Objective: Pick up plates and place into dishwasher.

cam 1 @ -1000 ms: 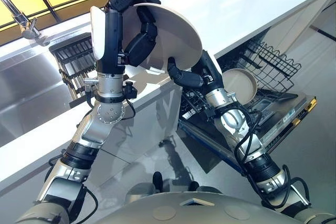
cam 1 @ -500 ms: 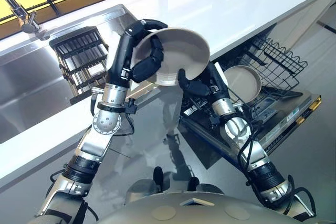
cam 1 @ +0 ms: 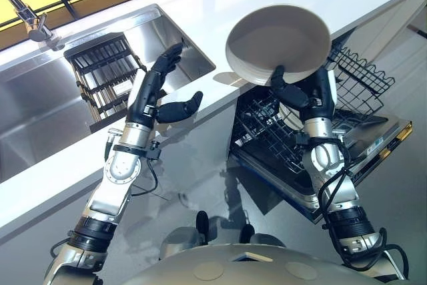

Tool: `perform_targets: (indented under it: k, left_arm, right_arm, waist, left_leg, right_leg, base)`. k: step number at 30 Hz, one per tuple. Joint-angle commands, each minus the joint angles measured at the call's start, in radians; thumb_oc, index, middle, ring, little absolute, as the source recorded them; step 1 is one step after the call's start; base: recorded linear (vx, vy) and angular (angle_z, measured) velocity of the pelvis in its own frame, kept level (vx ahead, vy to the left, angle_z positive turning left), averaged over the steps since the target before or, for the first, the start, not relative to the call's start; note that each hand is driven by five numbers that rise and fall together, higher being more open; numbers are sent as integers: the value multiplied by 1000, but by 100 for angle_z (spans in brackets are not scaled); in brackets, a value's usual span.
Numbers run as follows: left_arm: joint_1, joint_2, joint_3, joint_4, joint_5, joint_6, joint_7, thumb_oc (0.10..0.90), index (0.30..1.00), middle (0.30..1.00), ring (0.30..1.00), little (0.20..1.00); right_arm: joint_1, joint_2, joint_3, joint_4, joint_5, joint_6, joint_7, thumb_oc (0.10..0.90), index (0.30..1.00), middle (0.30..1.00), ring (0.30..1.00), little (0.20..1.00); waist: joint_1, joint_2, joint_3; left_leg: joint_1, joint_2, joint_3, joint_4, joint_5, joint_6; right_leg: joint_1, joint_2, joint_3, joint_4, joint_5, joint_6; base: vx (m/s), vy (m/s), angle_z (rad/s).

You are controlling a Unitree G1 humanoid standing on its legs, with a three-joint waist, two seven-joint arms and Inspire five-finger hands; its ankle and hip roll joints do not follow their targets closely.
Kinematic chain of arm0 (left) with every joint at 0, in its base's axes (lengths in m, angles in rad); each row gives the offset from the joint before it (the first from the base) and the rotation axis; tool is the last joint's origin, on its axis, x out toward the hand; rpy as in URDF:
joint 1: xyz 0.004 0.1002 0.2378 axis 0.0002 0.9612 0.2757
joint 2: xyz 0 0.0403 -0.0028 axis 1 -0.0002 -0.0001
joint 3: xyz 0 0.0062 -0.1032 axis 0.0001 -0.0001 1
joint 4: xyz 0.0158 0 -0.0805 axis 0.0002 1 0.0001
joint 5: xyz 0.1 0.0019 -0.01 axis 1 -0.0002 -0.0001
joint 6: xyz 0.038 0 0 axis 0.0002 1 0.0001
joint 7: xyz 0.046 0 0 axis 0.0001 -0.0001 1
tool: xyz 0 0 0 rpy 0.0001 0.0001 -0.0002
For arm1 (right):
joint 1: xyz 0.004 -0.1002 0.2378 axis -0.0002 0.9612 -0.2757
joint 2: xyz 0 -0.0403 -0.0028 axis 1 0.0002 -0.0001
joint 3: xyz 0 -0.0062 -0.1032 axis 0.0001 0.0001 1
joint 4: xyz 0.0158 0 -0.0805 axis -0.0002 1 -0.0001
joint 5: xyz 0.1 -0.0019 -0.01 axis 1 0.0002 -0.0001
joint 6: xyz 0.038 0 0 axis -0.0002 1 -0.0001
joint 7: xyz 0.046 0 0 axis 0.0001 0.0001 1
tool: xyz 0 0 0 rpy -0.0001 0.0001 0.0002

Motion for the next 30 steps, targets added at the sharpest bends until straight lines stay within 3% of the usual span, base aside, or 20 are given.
perform_targets:
  k: [1,4,6,9,13,17,22,30]
  left_arm:
    - [-33,49,96,30,-30,-68,47,800,900,900,900,900]
    - [-15,65,147,54,-21,-69,66,800,900,900,900,900]
    - [1,82,189,59,-7,-62,78,800,900,900,900,900]
    - [16,114,251,56,-3,-42,82,800,900,900,900,900]
    - [32,139,319,60,5,-35,92,800,900,900,900,900]
    - [35,148,353,52,31,-12,122,800,900,900,900,900]
    - [16,166,362,60,61,33,173,800,900,900,900,900]
    - [-17,180,330,118,50,41,209,800,900,900,900,900]
  right_arm:
    - [-59,-59,-124,-51,-106,-147,-154,100,300,300,300,200]
    - [-52,-93,-193,4,-244,-85,-283,100,300,300,300,200]
    - [-39,-145,-247,42,-365,20,-368,100,300,300,300,200]
    - [-16,-219,-322,95,-449,158,-404,100,300,300,300,200]
    - [30,-273,-396,172,-529,320,-371,100,300,300,300,200]
    - [58,-307,-383,239,-622,486,-233,100,300,300,300,200]
    - [34,-335,-289,272,-708,580,-43,100,300,300,300,200]
    - [-76,-386,-143,331,-743,601,120,100,300,300,300,200]
  waist:
    - [13,6,-78]
    - [13,5,-81]
    - [11,4,-82]
    - [10,2,-79]
    - [4,-1,-69]
    - [1,-3,-64]
    - [6,-5,-61]
    - [29,-9,-61]
  left_leg:
    - [83,-1,33,7,-140,-24]
    - [84,0,35,5,-141,-26]
    - [85,2,36,3,-142,-28]
    - [84,4,37,2,-142,-31]
    - [81,2,32,2,-143,-32]
    - [75,0,24,2,-143,-31]
    - [71,-2,14,2,-141,-30]
    - [69,-6,-1,2,-139,-28]
  right_leg:
    - [-6,45,-20,57,-86,19]
    - [-5,46,-19,54,-86,21]
    - [-3,47,-19,51,-86,22]
    - [-3,46,-20,47,-84,24]
    - [-6,44,-12,43,-80,27]
    - [-10,40,-4,42,-76,31]
    - [-14,35,-5,44,-74,32]
    - [-15,27,-14,51,-75,38]
  base:
    - [33,-2,1]
    - [43,5,2]
    - [55,9,1]
    - [48,12,1]
    - [40,28,0]
    - [24,43,0]
    - [19,46,-1]
    - [28,55,1]
